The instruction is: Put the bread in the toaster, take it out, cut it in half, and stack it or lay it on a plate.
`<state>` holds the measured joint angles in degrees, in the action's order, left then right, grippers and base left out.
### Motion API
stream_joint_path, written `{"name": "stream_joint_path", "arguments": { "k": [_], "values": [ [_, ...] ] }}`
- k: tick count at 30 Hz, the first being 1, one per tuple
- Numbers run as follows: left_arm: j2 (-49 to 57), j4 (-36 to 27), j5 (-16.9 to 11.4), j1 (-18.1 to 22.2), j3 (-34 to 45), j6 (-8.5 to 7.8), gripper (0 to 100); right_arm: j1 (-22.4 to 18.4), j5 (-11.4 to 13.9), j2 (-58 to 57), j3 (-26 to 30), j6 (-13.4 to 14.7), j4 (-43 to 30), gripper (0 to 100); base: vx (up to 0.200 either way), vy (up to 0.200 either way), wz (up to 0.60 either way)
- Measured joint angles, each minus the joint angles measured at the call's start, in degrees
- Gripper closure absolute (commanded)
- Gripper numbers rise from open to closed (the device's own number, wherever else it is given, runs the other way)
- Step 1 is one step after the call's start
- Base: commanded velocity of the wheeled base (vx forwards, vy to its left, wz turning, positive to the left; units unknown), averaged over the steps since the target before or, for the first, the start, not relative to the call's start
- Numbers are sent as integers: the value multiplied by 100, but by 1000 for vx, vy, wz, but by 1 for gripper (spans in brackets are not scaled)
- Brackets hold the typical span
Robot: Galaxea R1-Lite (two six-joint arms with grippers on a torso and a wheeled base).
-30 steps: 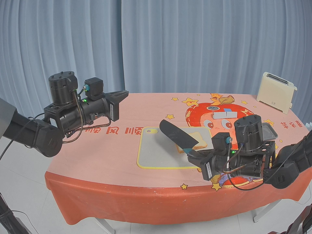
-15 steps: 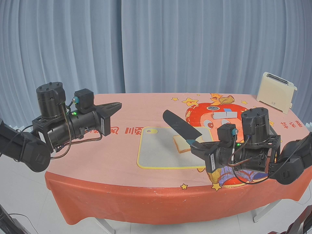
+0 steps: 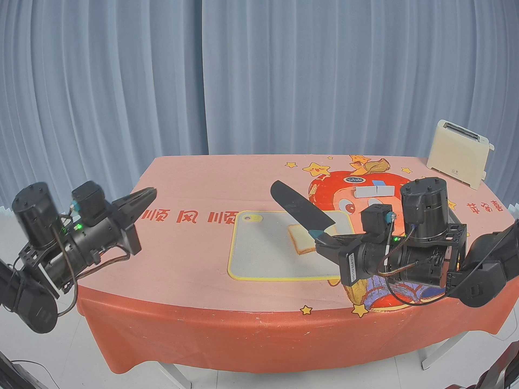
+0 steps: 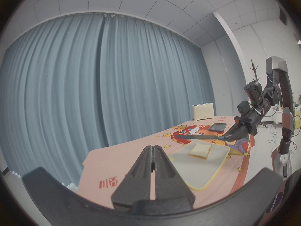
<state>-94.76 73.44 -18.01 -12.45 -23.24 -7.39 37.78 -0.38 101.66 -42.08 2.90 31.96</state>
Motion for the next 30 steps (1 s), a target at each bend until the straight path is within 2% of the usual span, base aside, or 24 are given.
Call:
{"name": "stream_joint_path", "arguments": {
  "k": [8,15,20,21,24,30],
  "values": [
    [1047,486,-17,460,1418,6,100,0,-6,5,7,10,0,100,0,0,0],
    [2277,297,-22,647,2089,-2,100,-2,-6,10,5,40,2,100,0,0,0],
    [3354,-644,-24,746,2203,-5,100,0,-6,10,2,68,5,100,0,0,0],
    [3966,-1312,-20,785,2214,-11,100,4,-6,10,2,119,5,100,0,0,0],
    [4909,-2305,-16,851,2222,-13,100,15,-16,5,-4,377,6,100,0,0,0],
    [6446,-3807,-9,995,2222,-13,100,54,-28,-23,-11,947,5,100,0,0,0]
  ]
}}
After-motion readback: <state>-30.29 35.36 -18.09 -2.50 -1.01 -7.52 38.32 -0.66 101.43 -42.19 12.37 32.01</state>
